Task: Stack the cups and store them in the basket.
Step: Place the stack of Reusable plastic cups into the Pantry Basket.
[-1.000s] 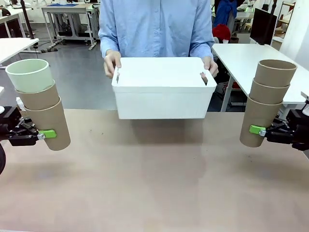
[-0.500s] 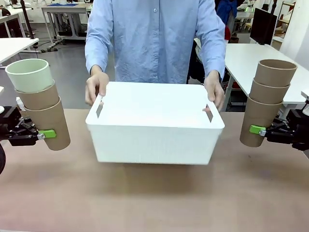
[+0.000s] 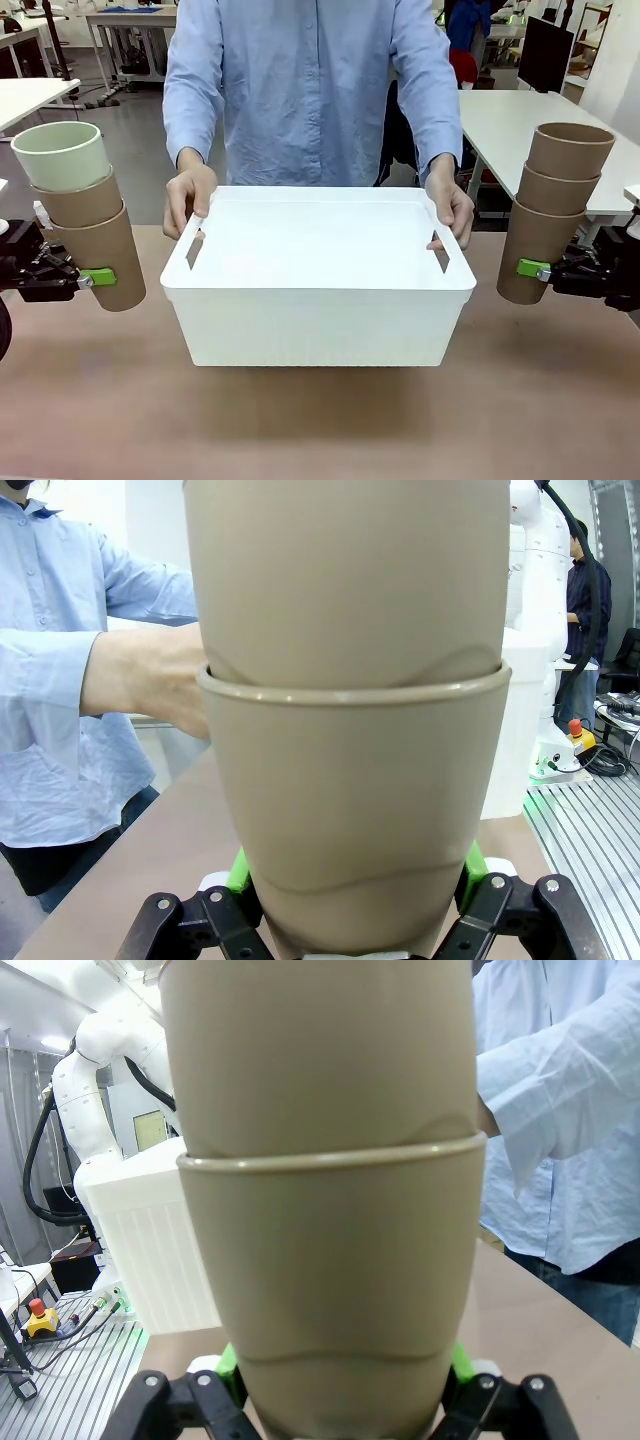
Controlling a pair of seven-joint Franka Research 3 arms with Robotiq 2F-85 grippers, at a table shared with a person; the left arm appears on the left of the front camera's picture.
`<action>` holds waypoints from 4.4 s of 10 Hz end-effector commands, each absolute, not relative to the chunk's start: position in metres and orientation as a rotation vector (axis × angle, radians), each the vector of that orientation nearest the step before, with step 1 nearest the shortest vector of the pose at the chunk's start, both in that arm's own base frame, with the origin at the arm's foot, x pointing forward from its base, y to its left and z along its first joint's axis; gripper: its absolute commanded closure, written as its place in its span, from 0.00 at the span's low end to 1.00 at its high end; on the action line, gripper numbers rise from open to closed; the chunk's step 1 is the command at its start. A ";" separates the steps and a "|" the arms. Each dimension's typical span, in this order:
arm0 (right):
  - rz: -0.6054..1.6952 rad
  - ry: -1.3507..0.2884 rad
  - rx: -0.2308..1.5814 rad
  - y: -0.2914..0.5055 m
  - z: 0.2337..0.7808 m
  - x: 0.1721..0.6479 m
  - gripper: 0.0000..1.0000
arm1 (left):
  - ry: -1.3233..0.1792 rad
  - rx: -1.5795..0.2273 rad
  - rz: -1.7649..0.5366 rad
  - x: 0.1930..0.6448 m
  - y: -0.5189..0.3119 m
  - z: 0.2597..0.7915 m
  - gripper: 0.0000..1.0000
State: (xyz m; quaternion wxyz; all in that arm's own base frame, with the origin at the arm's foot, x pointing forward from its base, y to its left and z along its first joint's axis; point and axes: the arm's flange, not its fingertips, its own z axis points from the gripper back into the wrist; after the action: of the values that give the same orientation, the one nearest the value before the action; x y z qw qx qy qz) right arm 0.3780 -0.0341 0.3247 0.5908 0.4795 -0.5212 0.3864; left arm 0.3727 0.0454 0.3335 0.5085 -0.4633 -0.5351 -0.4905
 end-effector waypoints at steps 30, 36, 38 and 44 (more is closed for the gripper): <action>0.897 -1.225 1.111 -0.031 0.330 0.380 0.16 | -1.100 -0.994 -1.248 0.340 0.032 0.481 0.15; 0.897 -1.225 1.111 -0.031 0.330 0.380 0.16 | -0.820 -0.634 -1.344 0.322 -0.085 0.574 0.15; 0.897 -1.225 1.111 -0.031 0.330 0.380 0.16 | -0.735 -0.522 -1.374 0.336 -0.132 0.574 0.15; 0.897 -1.225 1.111 -0.031 0.330 0.380 0.16 | -0.617 -0.403 -1.365 0.366 -0.236 0.518 0.15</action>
State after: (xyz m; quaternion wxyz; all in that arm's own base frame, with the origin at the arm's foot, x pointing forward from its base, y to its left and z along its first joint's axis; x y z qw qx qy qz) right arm 0.3781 -0.0336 0.3241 0.5913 0.4797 -0.5204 0.3865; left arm 0.3563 -0.2296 0.5137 0.7029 -0.1808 -0.2852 -0.6260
